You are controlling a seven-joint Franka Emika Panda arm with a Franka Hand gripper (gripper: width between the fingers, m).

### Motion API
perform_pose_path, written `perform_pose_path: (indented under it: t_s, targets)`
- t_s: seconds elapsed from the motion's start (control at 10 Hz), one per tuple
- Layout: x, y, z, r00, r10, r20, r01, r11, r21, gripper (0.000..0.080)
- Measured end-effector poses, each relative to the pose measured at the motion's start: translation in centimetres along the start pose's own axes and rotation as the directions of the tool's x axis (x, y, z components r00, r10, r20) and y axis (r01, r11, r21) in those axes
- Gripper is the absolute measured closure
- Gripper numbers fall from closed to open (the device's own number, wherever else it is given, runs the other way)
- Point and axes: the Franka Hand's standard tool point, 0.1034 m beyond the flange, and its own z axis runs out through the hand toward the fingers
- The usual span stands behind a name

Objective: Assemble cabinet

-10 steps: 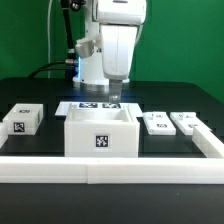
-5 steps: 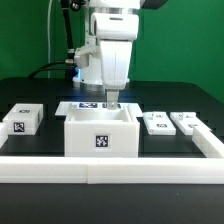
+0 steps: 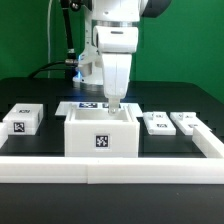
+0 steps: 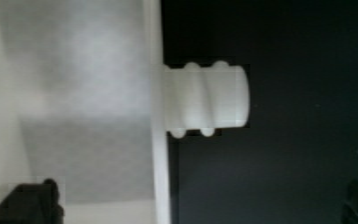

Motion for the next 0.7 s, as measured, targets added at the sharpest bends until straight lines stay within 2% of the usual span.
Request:
perform_pose_path:
  t_s: [0.2, 0.6, 0.7]
  targets:
    - [0.03, -0.44, 0.91, 1.000, 0.001, -0.003, -0.001, 1.000, 0.016, 0.0001]
    - [-0.05, -0.60, 1.22, 1.000, 0.022, -0.005, -0.022, 1.000, 0.016, 0.0028]
    - [-0.06, -0.61, 1.23, 1.000, 0.023, -0.005, -0.023, 1.000, 0.016, 0.0199]
